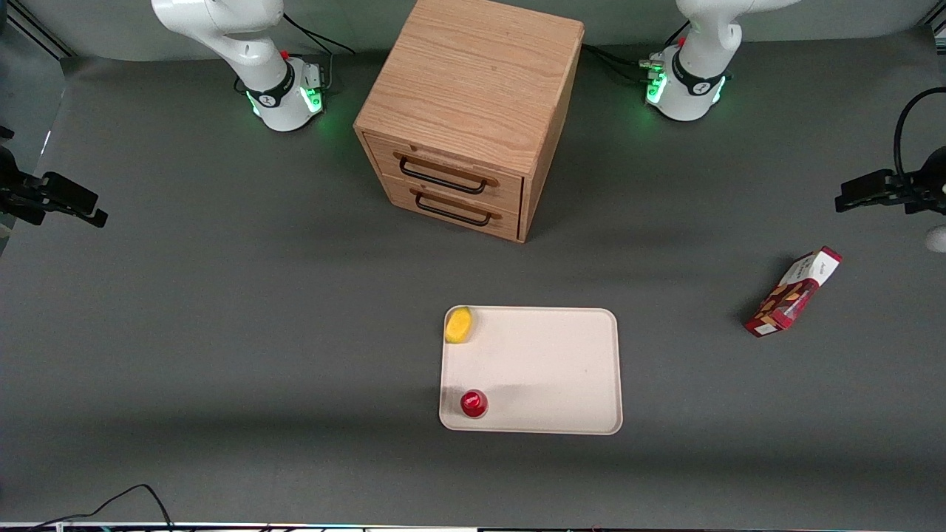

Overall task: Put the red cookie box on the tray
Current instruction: 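Lower the open left gripper over the red plaid shortbread box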

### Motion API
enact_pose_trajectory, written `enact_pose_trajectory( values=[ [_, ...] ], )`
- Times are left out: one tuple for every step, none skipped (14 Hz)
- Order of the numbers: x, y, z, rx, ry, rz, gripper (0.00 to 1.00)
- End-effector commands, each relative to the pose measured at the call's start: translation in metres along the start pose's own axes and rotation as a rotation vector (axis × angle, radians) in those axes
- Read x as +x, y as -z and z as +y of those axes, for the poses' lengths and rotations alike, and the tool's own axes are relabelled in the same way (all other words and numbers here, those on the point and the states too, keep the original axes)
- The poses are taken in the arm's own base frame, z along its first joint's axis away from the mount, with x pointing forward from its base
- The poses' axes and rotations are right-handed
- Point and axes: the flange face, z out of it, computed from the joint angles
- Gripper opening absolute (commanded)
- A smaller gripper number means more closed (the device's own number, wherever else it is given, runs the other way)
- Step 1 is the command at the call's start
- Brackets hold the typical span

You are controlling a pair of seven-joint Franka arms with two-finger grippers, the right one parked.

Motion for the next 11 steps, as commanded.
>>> enact_pose_trajectory(
  values=[
    [-0.001, 0.011, 0.003, 0.024, 0.008, 0.002, 1.00],
    [-0.001, 0.011, 0.002, 0.023, 0.009, 0.000, 1.00],
    [-0.001, 0.008, 0.000, 0.027, 0.010, -0.008, 1.00],
    [0.000, 0.003, -0.008, 0.033, 0.016, -0.022, 1.00],
    [0.001, -0.011, -0.023, 0.035, -0.022, -0.049, 1.00],
    [0.003, -0.028, -0.048, 0.042, -0.144, -0.073, 1.00],
    [0.011, -0.047, -0.072, 0.049, -0.259, -0.082, 1.00],
    [0.020, -0.077, -0.095, 0.038, -0.341, -0.088, 1.00],
    [0.028, -0.106, -0.114, 0.031, -0.401, -0.080, 1.00],
    [0.036, -0.135, -0.121, 0.026, -0.453, -0.063, 1.00],
    [0.044, -0.168, -0.130, 0.019, -0.487, -0.043, 1.00]
  ],
)
